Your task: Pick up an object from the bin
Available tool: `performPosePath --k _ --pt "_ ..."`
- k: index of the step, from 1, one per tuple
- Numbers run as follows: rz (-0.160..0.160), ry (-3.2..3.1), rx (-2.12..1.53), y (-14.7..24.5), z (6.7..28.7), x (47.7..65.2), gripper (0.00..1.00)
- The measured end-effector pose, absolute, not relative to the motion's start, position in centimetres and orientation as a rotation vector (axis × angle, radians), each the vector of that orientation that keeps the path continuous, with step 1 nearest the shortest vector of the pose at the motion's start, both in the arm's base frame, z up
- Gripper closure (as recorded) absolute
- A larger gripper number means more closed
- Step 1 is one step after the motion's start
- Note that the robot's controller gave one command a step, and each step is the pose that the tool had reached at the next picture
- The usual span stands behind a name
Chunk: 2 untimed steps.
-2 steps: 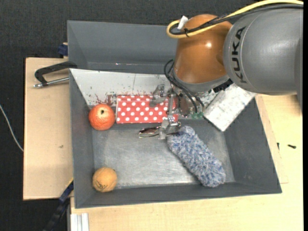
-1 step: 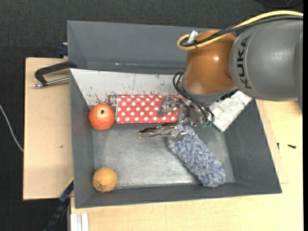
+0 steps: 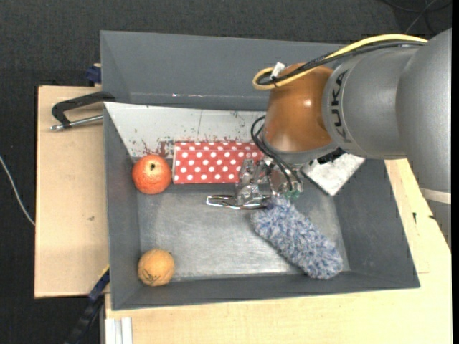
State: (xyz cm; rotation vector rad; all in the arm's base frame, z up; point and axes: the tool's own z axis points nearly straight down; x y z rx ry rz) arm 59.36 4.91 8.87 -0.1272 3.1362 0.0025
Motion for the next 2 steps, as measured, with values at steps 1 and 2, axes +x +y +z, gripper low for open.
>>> performPosePath --k 1,2 --pt "0.003 3.136 -0.127 4.9 8.9 59.4 1.00" --pt "0.003 3.137 -0.122 5.2 12.1 59.2 1.00"
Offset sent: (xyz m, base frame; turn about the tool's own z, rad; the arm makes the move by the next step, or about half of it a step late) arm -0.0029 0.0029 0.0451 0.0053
